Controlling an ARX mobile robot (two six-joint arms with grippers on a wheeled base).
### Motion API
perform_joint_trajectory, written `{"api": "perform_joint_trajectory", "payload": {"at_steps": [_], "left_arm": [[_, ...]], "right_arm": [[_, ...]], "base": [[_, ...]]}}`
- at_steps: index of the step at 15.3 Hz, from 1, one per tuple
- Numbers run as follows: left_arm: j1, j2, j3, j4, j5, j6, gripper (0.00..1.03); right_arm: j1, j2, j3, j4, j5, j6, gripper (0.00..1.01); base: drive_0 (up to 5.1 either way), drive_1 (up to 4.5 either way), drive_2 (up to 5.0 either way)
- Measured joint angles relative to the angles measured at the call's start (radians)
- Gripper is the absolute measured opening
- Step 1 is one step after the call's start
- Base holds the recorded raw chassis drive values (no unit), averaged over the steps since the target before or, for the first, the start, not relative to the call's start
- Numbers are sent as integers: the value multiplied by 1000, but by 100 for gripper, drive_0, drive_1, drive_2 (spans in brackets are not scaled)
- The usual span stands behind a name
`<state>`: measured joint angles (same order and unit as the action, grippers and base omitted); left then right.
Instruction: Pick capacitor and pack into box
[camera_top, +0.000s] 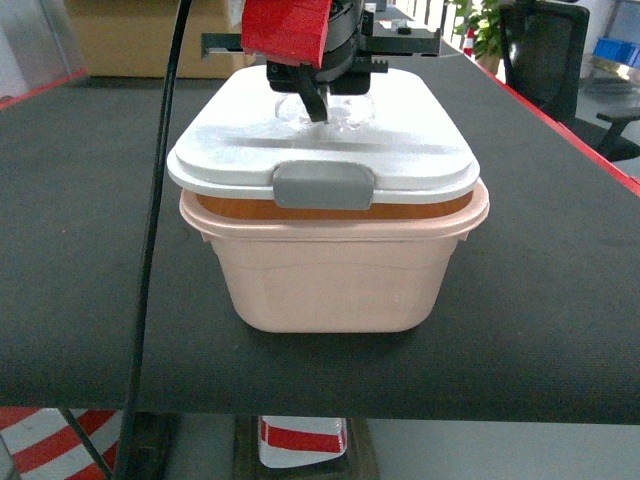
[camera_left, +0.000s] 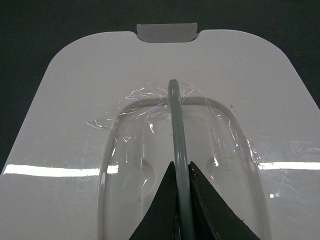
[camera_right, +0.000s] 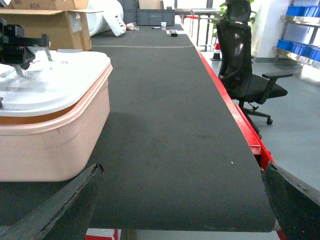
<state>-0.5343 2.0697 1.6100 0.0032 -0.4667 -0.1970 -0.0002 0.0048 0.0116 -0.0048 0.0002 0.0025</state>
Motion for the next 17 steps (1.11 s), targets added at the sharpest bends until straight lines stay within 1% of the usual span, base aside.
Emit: {"api": "perform_joint_trajectory", "payload": {"at_steps": [2,3,5,6,7,8,9,10,11,12,14,16,17], "left_arm": [[0,0,0,-10,11,-7,3],[0,0,-2,-11,22,-6,9],[-6,0,-5,-5,30,-6,29],[-4,-6,-31,60,80,-18,63],[16,-114,-121,214,142,-35,96],[42,-447,-373,501,150,67,98],[116,-771,-815,790,154,222,98],[155,-859,-939,794,156,260,98],[192,-937,-1027,772,163,274,98],[220,-985,-1070,743,167,272,98],[248,-1030,-1108,716,171,270,98],[286,-1089,-1148,674,185,253,98],[294,-1101,-1157,668,187,252,98]], "right_arm": [[0,0,0,0,0,0,98],[0,0,0,0,0,0,98],[0,0,0,0,0,0,98],[0,0,0,0,0,0,98],[0,0,0,0,0,0,98],[0,0,0,0,0,0,98],[0,0,0,0,0,0,98],[0,0,0,0,0,0,98],[0,0,0,0,0,0,98],[0,0,0,0,0,0,98],[0,0,0,0,0,0,98],[0,0,0,0,0,0,98],[0,0,0,0,0,0,98]], "base": [[0,0,0],[0,0,0],[0,0,0],[0,0,0],[0,0,0],[0,0,0],[0,0,0],[0,0,0],[0,0,0],[0,0,0],[0,0,0],[0,0,0],[0,0,0]]}}
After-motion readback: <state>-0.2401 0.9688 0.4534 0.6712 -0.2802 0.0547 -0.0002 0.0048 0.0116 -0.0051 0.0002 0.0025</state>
